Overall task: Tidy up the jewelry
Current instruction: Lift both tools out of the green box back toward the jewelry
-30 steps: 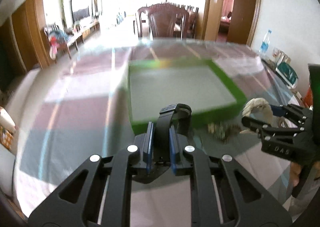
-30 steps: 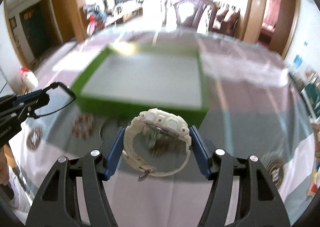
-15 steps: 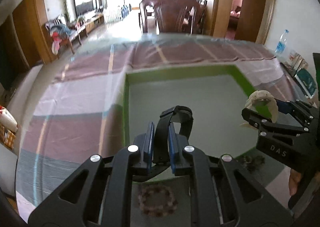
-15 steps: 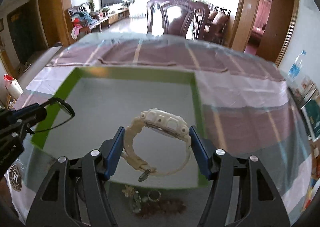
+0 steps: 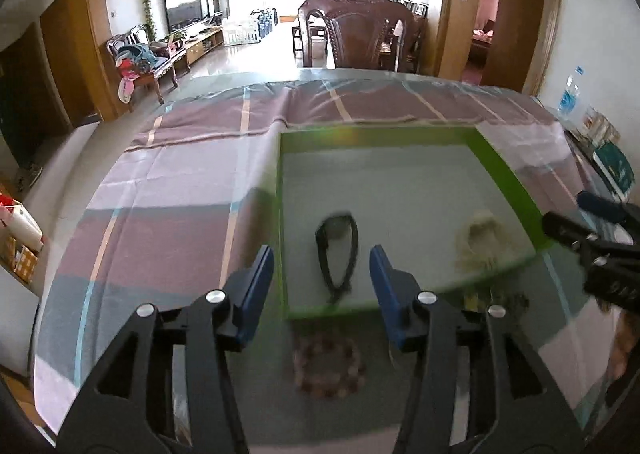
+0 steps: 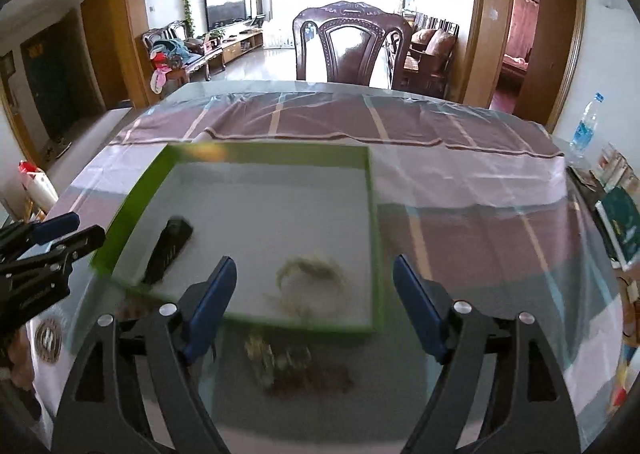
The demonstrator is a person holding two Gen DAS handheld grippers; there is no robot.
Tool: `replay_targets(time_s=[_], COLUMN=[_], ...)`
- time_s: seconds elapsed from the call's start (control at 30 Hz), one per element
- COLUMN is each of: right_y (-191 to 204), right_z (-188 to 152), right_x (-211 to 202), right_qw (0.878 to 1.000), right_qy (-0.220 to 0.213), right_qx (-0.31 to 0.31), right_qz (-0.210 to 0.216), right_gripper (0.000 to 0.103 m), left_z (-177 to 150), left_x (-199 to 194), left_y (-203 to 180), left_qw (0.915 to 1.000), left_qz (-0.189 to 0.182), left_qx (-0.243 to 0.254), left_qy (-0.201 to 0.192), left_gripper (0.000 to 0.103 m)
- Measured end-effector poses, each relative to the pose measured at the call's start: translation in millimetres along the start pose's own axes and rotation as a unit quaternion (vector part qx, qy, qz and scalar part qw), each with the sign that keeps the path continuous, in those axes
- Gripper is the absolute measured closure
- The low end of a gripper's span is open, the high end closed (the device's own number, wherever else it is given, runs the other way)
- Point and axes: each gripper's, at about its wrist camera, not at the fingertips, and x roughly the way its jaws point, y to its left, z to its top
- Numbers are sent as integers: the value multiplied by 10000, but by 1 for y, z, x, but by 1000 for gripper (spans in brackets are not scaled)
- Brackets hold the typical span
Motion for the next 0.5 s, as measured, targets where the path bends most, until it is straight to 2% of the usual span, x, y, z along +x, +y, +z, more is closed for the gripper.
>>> replay_targets(time_s=[0.07,0.27,0.33,0.5], right_y=[-6,-20,-20,-19], right_z=[-14,-55,-63,-73], right_x=[-5,25,34,45], right_qw=[9999,9964,9950,9940], right_qy=[109,803,927,1033], right_qx=[-18,199,231,292], right_qz=[-37,-205,-293,-224], right_gripper=[28,29,34,39], left_z=[-18,-53,-60,-73], left_x=[-6,3,10,14], left_y=[-5,-23,-27,-21], left_qw=[9999,9984,9975,9971], left_qz=[-101,-137,-104,60], left_qx=[102,409,468,385], left_qy=[64,376,523,654], left_gripper=[44,40,37,34])
